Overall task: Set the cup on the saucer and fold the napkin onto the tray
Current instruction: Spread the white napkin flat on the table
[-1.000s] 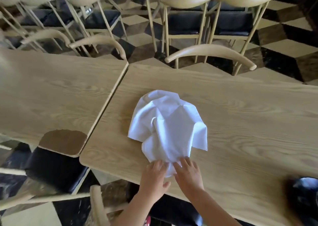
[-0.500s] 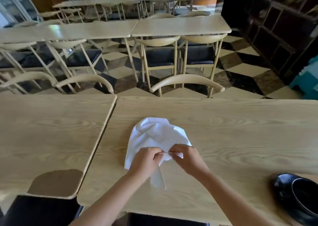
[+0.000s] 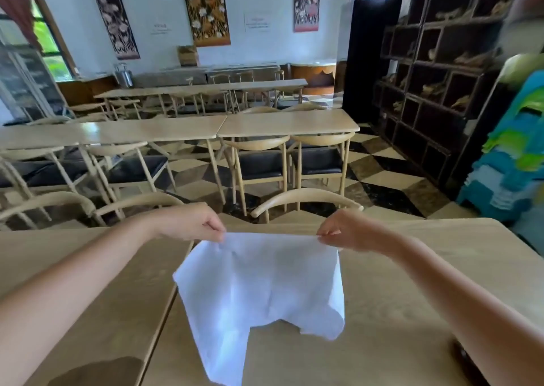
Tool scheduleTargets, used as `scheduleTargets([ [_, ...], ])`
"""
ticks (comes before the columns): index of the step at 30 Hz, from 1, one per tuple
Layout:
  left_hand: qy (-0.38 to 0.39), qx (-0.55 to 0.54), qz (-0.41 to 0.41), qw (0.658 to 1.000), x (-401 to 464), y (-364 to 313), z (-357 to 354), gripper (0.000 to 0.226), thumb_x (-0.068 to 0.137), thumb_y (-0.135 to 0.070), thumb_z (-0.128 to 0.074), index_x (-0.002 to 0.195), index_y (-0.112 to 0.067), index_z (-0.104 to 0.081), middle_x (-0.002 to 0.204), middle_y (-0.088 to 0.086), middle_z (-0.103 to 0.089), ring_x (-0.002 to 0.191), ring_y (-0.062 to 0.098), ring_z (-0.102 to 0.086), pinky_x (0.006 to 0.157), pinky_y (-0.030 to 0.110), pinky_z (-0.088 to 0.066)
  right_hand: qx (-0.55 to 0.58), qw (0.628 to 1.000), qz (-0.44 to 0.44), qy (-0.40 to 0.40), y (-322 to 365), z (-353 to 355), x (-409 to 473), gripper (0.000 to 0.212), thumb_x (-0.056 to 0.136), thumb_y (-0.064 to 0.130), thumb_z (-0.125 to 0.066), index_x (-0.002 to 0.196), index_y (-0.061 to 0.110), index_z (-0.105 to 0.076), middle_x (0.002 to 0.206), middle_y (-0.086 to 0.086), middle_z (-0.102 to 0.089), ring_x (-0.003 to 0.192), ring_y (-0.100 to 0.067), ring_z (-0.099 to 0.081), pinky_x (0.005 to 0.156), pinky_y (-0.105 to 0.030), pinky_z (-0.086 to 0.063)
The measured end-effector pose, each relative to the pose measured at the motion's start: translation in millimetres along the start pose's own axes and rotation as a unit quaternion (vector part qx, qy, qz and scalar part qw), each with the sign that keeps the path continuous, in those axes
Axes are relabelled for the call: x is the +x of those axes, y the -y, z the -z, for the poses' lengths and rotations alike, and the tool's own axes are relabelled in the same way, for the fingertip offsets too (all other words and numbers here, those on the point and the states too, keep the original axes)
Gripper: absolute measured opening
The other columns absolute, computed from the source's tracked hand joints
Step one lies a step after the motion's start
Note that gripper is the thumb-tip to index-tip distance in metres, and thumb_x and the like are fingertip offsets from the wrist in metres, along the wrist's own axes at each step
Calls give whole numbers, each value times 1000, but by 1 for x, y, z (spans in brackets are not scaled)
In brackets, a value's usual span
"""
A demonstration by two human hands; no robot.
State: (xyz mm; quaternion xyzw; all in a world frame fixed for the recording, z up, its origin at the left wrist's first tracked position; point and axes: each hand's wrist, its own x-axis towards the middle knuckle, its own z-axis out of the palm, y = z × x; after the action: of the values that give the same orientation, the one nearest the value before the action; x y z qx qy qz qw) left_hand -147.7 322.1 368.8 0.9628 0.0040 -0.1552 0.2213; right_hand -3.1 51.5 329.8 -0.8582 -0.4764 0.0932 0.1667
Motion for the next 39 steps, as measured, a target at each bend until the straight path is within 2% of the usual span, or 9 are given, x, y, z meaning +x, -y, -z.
scheduleTargets([
  [4, 22, 27, 10, 999, -3, -9, 19, 19, 88, -28, -61, 77, -43, -67, 85, -23, -70, 78, -9, -62, 66, 4, -45, 35, 999, -33, 9, 0, 38, -14, 12, 83, 21, -66, 93, 22, -73, 84, 14, -65, 78, -3, -60, 64, -8, -41],
  [7, 92, 30, 2, 995, -9, -12, 14, 26, 86, -27, -63, 70, -47, -66, 70, -31, -67, 65, -12, -59, 57, 2, -39, 64, 989, -54, 120, -2, 53, -31, 20, 80, 20, -70, 73, 38, -67, 75, 26, -66, 74, 2, -65, 63, -8, -46],
  [11, 120, 67, 12, 990, -4, 2, -10, 26, 86, -26, -62, 69, -45, -63, 60, -29, -62, 57, -14, -54, 53, 3, -39, 38, 977, -82, 194, -16, 46, -39, 18, 81, 21, -69, 73, 36, -65, 76, 26, -65, 76, 4, -64, 60, -5, -43],
  [16, -37, 92, 47, 994, 32, 28, -19, 10, 84, -24, -63, 81, -27, -72, 82, -9, -70, 75, 2, -63, 70, 19, -50, -54, 991, -116, 46, -38, 28, -15, 18, 85, 18, -64, 102, 16, -69, 93, 8, -63, 85, -8, -55, 77, -16, -39],
  [20, -202, 106, 55, 972, 56, 16, 6, 16, 86, -16, -60, 74, -19, -70, 73, -3, -67, 67, 10, -62, 67, 24, -50, -88, 980, -135, -113, -46, 42, 12, 16, 88, 12, -54, 95, 7, -68, 96, -11, -70, 82, -22, -62, 71, -31, -51],
  [23, -322, 136, 26, 936, 54, -7, 34, 39, 89, -5, -52, 54, -22, -53, 48, -7, -40, 46, 13, -43, 49, 27, -40, -90, 954, -152, -240, -47, 66, 26, 18, 89, 11, -48, 88, 8, -66, 83, -11, -67, 70, -26, -58, 55, -28, -42],
  [28, -509, 222, -44, 830, 35, -21, 48, 21, 84, 11, -50, 95, 3, -67, 82, 23, -69, 74, 36, -65, 60, 41, -52, -128, 906, -90, -394, -51, 88, 30, 18, 89, 14, -51, 96, 11, -68, 89, -11, -71, 80, -32, -63, 60, -30, -41],
  [34, -501, 239, -59, 830, 31, 14, -34, 27, 66, 17, -68, 89, 4, -70, 82, 21, -72, 71, 33, -70, 54, 42, -59, -170, 896, 15, -410, -68, 22, 2, 6, 80, 3, -63, 78, 6, -67, 72, -10, -69, 69, -32, -63, 62, -31, -43],
  [39, -406, 165, -64, 896, 38, 59, -156, 22, 72, -4, -54, 80, -6, -74, 76, 11, -75, 60, 24, -70, 49, 30, -57, -181, 934, 60, -303, -102, -99, -38, 15, 67, -2, -74, 65, 10, -64, 62, -7, -62, 57, -30, -59, 51, -33, -50],
])
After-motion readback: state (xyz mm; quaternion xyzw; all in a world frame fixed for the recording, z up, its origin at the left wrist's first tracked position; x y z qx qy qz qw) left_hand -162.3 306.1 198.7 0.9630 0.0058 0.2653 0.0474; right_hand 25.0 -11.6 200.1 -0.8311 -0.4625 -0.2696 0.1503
